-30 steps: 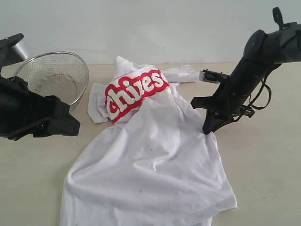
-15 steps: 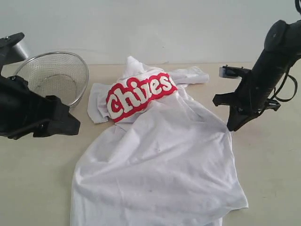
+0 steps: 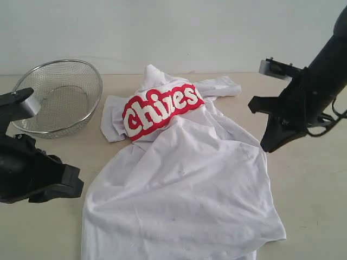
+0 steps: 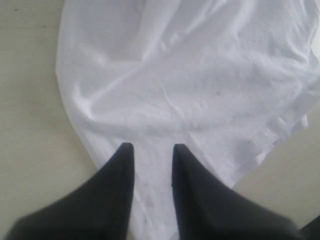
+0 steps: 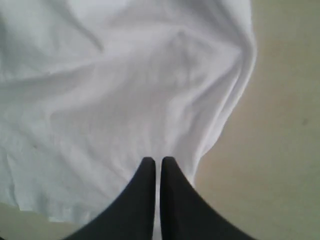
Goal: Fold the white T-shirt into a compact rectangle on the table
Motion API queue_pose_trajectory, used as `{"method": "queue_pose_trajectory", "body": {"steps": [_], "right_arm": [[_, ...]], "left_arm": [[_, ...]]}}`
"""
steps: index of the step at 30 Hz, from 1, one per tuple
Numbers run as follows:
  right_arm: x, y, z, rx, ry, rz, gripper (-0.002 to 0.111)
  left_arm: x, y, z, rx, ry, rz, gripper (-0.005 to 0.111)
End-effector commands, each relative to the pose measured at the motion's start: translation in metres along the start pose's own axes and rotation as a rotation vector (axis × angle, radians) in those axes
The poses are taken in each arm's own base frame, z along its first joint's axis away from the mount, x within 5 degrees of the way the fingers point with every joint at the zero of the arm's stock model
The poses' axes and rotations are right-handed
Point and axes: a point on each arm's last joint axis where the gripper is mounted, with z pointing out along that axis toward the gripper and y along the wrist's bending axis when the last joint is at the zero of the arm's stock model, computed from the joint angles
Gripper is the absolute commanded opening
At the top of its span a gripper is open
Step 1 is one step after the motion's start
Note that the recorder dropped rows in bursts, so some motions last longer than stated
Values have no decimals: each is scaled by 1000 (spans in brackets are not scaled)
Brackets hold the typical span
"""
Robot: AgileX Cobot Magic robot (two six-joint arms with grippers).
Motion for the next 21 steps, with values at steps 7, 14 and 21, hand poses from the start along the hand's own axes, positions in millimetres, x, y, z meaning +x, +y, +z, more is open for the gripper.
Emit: {"method": "queue_pose_trajectory", "body": {"steps": [7,14,21], "right_arm": [[64,40,36,37,-52,-87,0],[82,25,55,106,-49,-71,0],[95,17,68,121,-9,-27,0]], "left_arm": [[0,-11,5,147,-32,4,4],[3,-1,37,129,88,-24,4],[2,0,58,191,114,-61,4]]}}
